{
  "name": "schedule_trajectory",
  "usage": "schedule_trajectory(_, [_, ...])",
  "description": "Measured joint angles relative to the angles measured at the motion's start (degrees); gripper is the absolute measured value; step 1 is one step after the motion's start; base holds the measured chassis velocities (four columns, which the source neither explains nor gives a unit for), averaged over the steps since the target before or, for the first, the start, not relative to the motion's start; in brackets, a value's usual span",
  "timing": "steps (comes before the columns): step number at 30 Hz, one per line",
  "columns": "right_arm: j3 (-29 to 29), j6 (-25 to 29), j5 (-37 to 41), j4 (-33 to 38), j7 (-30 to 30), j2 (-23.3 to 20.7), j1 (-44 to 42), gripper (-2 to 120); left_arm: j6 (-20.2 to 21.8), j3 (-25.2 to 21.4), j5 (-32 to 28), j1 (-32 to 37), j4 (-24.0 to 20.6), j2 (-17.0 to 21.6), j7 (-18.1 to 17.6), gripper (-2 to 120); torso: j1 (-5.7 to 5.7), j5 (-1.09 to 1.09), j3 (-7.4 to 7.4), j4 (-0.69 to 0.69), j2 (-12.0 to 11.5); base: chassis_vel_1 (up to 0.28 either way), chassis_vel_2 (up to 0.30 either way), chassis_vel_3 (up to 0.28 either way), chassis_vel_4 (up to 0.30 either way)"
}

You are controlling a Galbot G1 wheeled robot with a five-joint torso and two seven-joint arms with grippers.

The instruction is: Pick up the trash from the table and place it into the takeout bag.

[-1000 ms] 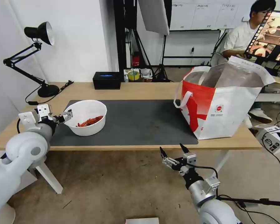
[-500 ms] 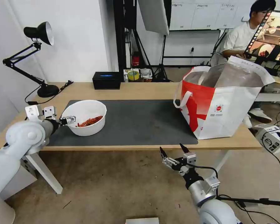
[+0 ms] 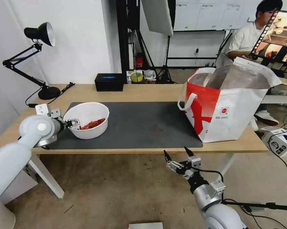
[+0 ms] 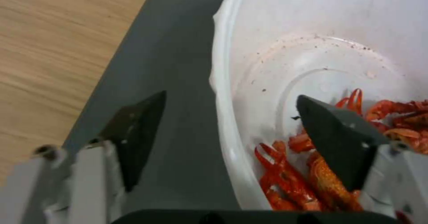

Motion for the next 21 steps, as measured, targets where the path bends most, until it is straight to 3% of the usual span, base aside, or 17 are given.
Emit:
schedule_trajectory(4, [0.00,0.00,0.00,0.00,0.00,0.00,0.00,100,-0.07,0.72,-0.17,-0.58,0.00,0.09,-0.06,66,0.00,-0.01,0.00,0.00,0.00,0.000,0.000,0.000,0.000])
schedule_trajectory(7, [0.00,0.00,0.00,0.00,0.00,0.00,0.00,100,-0.22,1.21,-0.20,-0.68,-0.33,0.42,0.07,50,0.00,-0.01,0.00,0.00,0.00,0.000,0.000,0.000,0.000])
schedule_trajectory(12, [0.00,0.00,0.00,0.00,0.00,0.00,0.00,100,-0.42,1.50,-0.01,-0.67,-0.39,0.87,0.16,37,0.00,-0.02,0.00,0.00,0.00,0.000,0.000,0.000,0.000])
schedule_trajectory(21, [0.00,0.00,0.00,0.00,0.00,0.00,0.00,100,-1.45,1.29,0.15,-0.35,-1.28,1.31,0.48,3,0.00,-0.02,0.00,0.00,0.00,0.000,0.000,0.000,0.000])
